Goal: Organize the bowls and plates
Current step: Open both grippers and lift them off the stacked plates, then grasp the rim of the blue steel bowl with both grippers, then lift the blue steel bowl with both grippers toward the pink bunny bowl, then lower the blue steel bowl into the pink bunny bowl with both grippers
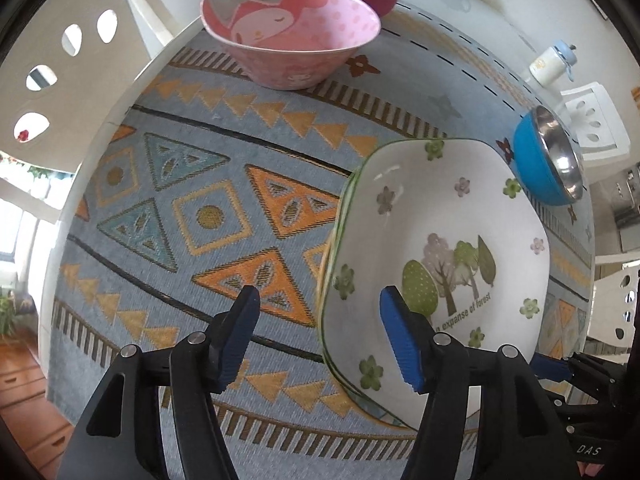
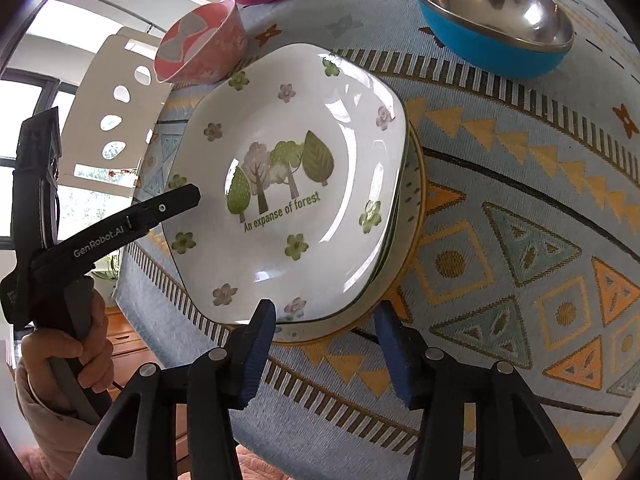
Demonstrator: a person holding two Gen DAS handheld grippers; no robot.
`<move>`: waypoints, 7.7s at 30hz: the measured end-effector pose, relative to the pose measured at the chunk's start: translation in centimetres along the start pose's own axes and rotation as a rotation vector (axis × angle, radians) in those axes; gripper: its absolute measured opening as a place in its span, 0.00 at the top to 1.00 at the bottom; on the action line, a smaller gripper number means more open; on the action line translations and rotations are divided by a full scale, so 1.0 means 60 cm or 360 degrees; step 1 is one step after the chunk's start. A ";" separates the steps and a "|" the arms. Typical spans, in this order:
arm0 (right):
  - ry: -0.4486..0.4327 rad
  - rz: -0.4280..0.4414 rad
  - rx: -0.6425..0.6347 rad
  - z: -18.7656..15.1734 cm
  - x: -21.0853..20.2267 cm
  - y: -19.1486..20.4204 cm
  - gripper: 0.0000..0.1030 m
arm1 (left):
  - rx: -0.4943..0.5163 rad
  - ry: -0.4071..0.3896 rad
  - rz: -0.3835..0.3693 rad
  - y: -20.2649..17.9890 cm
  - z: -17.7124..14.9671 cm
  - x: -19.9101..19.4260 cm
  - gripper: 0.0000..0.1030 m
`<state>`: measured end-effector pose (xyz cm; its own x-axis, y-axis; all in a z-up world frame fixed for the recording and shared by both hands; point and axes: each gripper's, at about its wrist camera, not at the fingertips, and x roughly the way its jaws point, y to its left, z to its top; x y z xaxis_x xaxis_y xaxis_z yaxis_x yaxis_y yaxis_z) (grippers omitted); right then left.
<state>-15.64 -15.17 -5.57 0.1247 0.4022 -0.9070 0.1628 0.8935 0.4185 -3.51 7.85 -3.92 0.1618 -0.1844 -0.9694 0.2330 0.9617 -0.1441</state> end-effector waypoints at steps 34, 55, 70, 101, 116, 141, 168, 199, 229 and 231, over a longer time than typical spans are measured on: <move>-0.0280 0.0170 0.0091 0.119 -0.108 -0.087 0.50 | 0.0091 0.0024 0.0043 -0.146 0.119 -0.014 0.30; -0.0338 0.0164 0.0425 0.241 -0.121 -0.283 0.50 | 0.0249 0.0083 -0.0127 -0.336 0.217 0.084 0.30; -0.0294 0.0060 0.0408 0.275 -0.071 -0.294 0.59 | 0.0278 0.0109 -0.0151 -0.350 0.223 0.136 0.69; -0.0429 0.0047 0.0437 0.292 -0.075 -0.139 0.75 | 0.0380 0.0008 -0.0231 -0.250 0.263 0.072 0.84; -0.0440 0.0051 0.0275 0.330 -0.069 -0.030 0.74 | 0.0227 -0.0091 -0.0233 -0.155 0.284 0.028 0.83; -0.0463 0.0058 0.0063 0.377 -0.047 0.144 0.73 | 0.0083 -0.0211 -0.0200 0.001 0.311 -0.037 0.80; -0.0363 0.0068 0.0004 0.424 0.025 0.232 0.73 | -0.0010 -0.0183 -0.0160 0.098 0.341 -0.017 0.80; -0.0228 0.0093 0.0057 0.438 0.081 0.212 0.73 | -0.0011 -0.0149 -0.0106 0.100 0.345 0.015 0.79; -0.0255 0.0086 0.0084 0.430 0.063 0.206 0.73 | -0.0043 -0.0202 -0.0009 0.095 0.343 -0.001 0.73; -0.0257 0.0096 0.0088 0.429 0.061 0.204 0.73 | -0.0043 -0.0202 -0.0002 0.095 0.344 -0.003 0.73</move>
<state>12.01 -7.88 -2.60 0.2908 0.4132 -0.8630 0.2036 0.8546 0.4778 17.56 9.18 -0.46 0.2819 -0.2081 -0.9366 0.2074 0.9663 -0.1523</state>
